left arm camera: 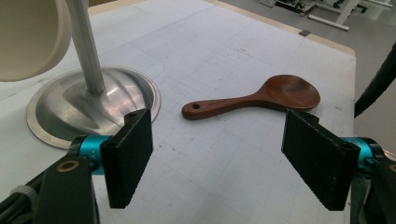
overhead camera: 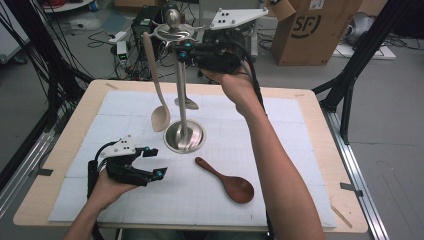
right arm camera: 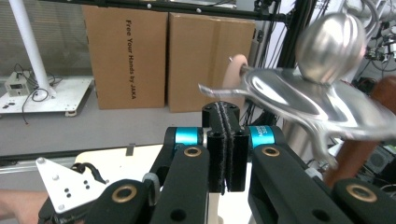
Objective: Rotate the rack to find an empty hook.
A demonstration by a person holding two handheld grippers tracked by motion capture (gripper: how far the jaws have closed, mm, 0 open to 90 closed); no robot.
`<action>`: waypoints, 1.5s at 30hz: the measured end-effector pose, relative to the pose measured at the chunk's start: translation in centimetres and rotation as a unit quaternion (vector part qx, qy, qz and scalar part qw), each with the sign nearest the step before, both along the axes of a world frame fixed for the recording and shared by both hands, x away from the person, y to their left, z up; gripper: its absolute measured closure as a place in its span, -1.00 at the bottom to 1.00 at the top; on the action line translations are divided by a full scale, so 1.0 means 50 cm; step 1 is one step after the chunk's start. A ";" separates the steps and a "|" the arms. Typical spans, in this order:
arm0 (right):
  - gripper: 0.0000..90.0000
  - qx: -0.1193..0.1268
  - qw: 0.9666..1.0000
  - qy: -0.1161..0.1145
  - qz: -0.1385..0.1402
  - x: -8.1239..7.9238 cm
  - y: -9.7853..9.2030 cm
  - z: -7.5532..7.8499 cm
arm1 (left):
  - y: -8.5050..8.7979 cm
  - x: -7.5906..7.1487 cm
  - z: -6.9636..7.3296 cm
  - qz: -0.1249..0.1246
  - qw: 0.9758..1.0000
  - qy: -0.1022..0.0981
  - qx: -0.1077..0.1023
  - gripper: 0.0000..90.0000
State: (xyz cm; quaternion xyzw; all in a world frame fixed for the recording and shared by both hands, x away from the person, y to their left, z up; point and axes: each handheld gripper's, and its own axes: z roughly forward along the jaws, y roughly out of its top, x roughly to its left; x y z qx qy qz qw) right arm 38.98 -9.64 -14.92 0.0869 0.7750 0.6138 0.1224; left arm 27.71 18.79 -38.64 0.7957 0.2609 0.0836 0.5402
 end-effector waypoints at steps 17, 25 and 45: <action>1.00 0.019 0.999 0.008 -0.034 0.020 -0.090 -0.005 | -0.001 0.001 -0.001 -0.002 1.000 0.002 0.001 -0.43; 0.99 0.022 0.999 0.006 -0.040 0.026 -0.091 0.003 | 0.000 0.001 0.000 -0.002 1.000 0.001 0.002 -0.43; 1.00 0.018 1.000 -0.004 -0.015 0.013 -0.061 0.007 | -0.002 0.001 -0.001 -0.001 1.000 0.002 0.000 -0.43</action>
